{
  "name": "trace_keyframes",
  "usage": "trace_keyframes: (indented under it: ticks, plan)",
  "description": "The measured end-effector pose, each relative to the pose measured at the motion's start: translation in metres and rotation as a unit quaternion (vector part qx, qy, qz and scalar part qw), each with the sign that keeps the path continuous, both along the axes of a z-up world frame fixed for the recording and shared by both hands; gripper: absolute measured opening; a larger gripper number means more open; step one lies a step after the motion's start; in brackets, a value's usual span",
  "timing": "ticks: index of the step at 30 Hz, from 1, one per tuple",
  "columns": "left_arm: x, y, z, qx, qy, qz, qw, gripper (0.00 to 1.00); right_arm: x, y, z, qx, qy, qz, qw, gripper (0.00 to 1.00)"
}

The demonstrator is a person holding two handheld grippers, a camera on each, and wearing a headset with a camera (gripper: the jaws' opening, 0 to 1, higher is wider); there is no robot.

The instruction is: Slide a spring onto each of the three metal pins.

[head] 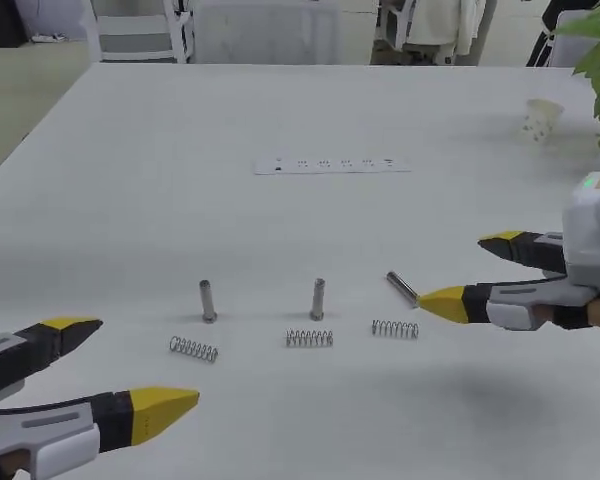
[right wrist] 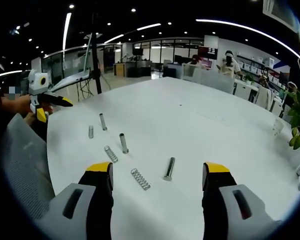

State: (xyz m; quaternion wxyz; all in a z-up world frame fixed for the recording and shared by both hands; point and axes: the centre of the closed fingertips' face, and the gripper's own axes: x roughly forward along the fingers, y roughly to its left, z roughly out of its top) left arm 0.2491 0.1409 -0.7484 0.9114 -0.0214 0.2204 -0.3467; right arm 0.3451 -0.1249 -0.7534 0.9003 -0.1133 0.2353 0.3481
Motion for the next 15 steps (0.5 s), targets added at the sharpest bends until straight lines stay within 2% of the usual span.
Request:
trace_keyframes:
  ticks: [15]
  plan:
    - [-0.001,0.003,-0.001,0.004,0.003,0.002,1.0000,0.79,0.017,0.000,-0.018,-0.023,0.021,0.000,0.9995,0.69]
